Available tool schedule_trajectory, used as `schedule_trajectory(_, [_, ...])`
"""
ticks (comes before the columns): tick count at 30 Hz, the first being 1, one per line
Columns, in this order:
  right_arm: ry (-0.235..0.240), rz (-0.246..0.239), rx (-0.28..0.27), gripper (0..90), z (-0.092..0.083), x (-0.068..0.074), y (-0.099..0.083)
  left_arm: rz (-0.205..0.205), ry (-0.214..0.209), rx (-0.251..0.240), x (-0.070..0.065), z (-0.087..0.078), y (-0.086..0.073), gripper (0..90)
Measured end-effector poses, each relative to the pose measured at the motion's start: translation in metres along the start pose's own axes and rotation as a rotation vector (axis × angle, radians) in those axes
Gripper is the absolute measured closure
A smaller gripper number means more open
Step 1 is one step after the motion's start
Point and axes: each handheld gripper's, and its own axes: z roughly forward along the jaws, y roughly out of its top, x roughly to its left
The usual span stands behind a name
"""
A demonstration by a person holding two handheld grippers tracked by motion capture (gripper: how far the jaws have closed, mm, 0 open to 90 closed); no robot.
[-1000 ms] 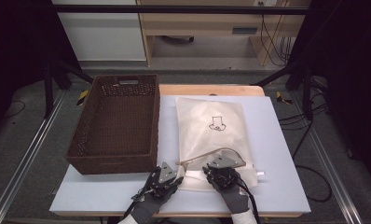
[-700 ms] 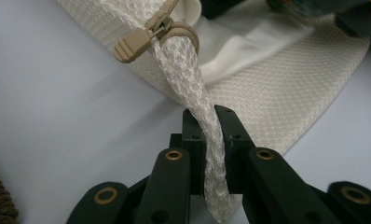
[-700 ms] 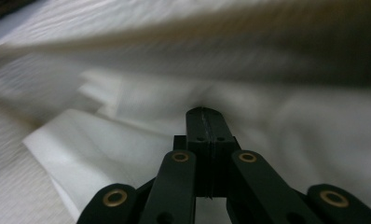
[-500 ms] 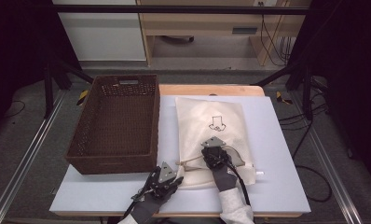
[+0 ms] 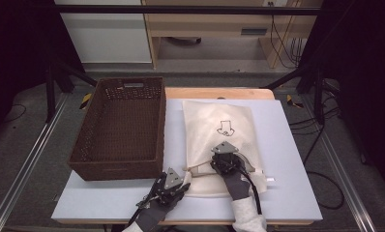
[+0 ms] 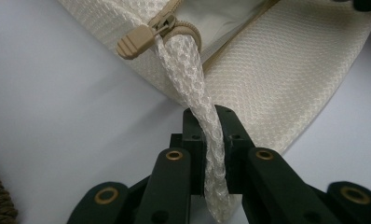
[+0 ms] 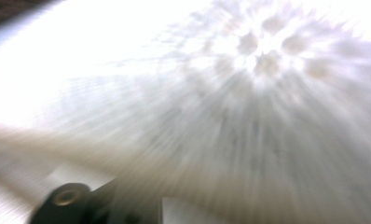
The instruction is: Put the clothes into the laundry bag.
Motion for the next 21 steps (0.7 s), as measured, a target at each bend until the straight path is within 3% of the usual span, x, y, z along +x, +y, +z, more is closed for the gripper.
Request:
schedule_trajectory(5, [0.059,-0.017,-0.051,53.8,-0.03,0.005,-0.008,-0.001,-0.001,0.0,0.0,0.0,0.0,82.0])
schedule_trajectory(9, [0.085,0.014,-0.044,62.7,-0.039,0.005,-0.019,-0.004,-0.003,-0.001,0.0,0.0,0.0,82.1])
schedule_trajectory(15, [0.076,0.027,0.051,88.9,-0.015,0.015,-0.023,-0.002,0.0,-0.003,0.0,0.0,0.0,82.2])
schedule_trajectory(18, [0.061,0.052,0.057,90.0,-0.009,0.017,-0.017,-0.001,0.001,0.0,0.0,0.0,0.0,82.4])
schedule_trajectory(21, [-0.014,0.034,0.063,90.0,0.001,0.018,-0.011,0.002,0.004,0.0,0.0,0.0,0.0,82.6])
